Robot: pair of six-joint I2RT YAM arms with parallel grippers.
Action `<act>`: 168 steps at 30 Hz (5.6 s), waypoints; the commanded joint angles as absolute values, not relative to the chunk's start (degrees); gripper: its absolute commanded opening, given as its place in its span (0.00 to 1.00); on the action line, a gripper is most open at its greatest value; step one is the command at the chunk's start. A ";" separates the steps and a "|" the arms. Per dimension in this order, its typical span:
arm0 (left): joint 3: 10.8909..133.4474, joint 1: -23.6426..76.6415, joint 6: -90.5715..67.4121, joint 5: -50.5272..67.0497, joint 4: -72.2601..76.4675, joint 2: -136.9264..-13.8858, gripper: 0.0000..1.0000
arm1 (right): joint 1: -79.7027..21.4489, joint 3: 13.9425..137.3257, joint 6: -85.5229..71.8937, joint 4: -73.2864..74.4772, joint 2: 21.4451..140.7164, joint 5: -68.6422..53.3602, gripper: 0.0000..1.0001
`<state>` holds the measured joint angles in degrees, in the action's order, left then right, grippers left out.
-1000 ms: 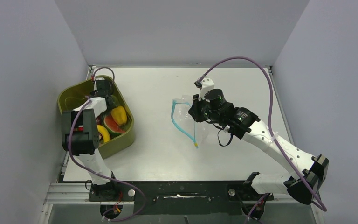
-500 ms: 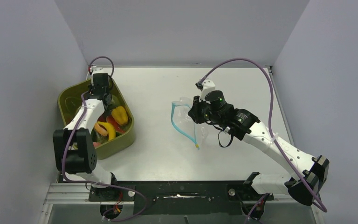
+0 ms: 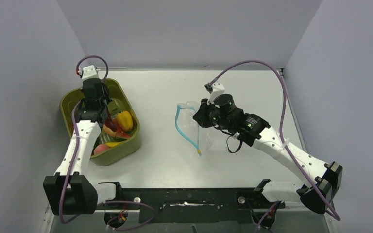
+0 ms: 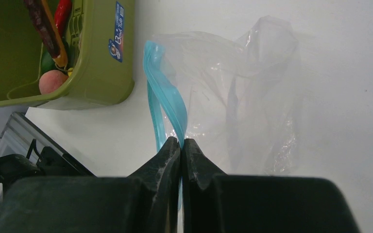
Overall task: Place the food in the zip-top bag and seal the zipper
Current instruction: Pick up the fake food from the bin, then place the fake food in the zipper food storage bag.
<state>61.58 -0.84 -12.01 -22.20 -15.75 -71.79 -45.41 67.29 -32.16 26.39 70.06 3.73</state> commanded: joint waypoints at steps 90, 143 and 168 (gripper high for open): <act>29.93 9.55 -36.30 18.63 55.45 -43.75 0.00 | -44.65 73.25 -74.27 -13.41 83.34 -20.85 0.00; 15.01 18.38 -56.23 -1.55 74.12 -44.17 0.00 | -43.75 72.90 -83.43 -33.60 88.62 -24.71 0.00; 15.55 23.14 -50.00 1.25 72.77 -47.58 0.00 | -41.84 72.33 -87.13 -42.75 88.86 -27.97 0.00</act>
